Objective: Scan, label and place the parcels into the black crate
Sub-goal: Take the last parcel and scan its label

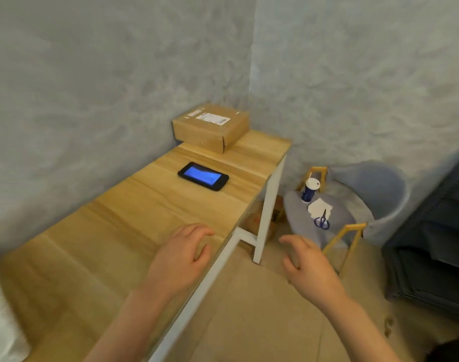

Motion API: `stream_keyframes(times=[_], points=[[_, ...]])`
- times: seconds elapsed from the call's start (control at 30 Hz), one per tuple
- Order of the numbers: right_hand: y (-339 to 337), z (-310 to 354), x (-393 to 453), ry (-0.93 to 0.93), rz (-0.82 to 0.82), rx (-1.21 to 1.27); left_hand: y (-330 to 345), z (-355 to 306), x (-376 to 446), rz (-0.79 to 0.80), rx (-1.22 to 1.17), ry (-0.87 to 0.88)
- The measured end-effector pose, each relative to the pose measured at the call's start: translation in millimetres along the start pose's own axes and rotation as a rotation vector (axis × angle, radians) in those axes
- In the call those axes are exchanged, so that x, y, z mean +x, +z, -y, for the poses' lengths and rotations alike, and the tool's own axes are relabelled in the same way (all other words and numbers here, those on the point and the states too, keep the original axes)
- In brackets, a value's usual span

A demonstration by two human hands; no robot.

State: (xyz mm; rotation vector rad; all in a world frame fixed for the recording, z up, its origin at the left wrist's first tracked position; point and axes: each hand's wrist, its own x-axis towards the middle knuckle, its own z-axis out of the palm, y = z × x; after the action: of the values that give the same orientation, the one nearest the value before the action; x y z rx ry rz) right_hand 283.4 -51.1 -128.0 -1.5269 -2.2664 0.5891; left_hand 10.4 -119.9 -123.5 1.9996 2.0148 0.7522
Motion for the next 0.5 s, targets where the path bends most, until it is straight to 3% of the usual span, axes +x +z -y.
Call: stream_keyframes(times=[0.5], points=[[-59.5,-118.2,316.5,-0.165,0.060,0.078,71.2,-1.3,263.4,-0.205,-0.061,-0.304]])
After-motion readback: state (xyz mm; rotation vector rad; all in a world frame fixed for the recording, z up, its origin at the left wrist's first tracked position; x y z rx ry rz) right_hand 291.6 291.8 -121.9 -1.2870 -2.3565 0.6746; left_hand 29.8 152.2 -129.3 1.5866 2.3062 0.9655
